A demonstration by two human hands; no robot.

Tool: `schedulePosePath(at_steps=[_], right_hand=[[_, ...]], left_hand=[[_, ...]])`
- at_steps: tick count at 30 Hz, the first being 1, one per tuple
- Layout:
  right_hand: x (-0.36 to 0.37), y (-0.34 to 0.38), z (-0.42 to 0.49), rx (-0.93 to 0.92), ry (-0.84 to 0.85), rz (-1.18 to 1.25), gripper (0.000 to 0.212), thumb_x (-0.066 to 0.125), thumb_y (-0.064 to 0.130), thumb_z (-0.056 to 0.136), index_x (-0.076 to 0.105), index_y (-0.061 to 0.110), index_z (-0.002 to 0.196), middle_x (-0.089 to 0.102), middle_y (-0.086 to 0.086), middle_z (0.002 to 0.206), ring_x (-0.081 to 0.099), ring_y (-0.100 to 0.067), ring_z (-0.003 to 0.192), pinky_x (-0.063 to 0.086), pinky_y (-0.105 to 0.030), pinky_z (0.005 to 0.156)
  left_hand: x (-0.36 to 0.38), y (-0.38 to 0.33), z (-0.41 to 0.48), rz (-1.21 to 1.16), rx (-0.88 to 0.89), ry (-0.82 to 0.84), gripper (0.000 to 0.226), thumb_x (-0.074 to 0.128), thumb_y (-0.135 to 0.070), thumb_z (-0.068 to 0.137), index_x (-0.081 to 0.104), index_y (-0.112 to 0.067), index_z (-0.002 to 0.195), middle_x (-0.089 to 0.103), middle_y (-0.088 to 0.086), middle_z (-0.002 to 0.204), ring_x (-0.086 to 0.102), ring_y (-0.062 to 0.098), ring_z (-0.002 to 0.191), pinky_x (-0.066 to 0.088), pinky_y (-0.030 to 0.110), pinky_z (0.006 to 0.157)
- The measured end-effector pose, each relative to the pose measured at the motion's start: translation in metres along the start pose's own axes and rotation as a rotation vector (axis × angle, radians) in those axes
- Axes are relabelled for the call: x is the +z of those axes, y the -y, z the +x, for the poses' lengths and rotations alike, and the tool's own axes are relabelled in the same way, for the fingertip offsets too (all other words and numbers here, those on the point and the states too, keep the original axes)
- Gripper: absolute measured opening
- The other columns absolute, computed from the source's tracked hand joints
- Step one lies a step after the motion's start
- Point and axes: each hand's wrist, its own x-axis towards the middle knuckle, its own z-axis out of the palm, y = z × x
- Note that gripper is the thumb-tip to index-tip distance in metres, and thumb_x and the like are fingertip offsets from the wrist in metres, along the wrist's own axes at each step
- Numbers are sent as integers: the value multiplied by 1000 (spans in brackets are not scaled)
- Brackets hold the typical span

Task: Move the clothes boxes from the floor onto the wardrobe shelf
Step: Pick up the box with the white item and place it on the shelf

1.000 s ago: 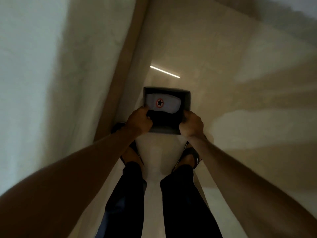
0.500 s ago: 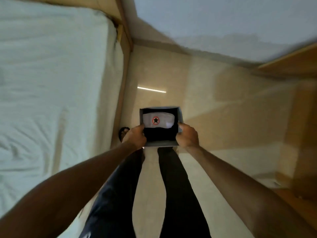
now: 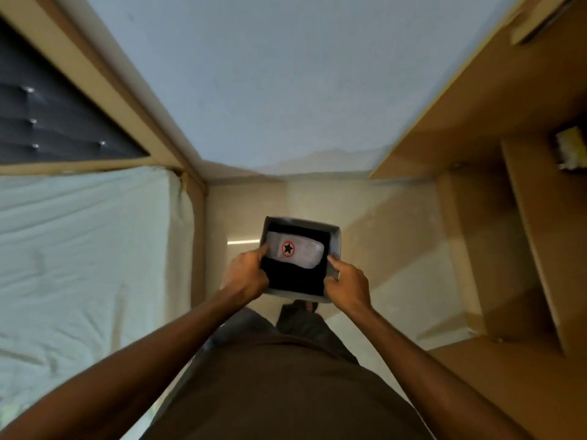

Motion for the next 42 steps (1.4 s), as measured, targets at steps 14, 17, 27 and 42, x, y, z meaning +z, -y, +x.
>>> schedulePosePath(at_steps=[14,17,27,42], right_hand=[[-229,-55,43,95,-617,274,56,55,9,81,53,33,132,57,0,53,41,-12,41,39,-18,43],[-268,-69,59,108,-697,274,56,57,10,81,55,31,132,57,-2,54,38,-10,40,39,-23,44],[-420,-135,78,338,-973,309,53,57,13,82,56,32,131,47,0,43,43,-8,36,31,-20,41],[-636,-260,112,314,-1192,319,49,58,19,80,59,30,128,75,0,93,67,-11,72,50,-21,71]], left_hand=[[-6,-278,140,144,449,-30,63,55,-8,78,50,-26,139,69,11,120,66,31,104,56,40,88],[0,-331,170,166,540,-32,59,53,-8,83,51,-26,139,69,9,119,66,30,102,54,36,85],[40,-545,256,233,872,239,67,49,-23,73,47,-37,139,73,7,102,67,30,84,59,40,73],[146,-806,315,154,1094,209,52,48,-17,72,63,-36,117,74,2,92,67,23,80,58,40,72]])
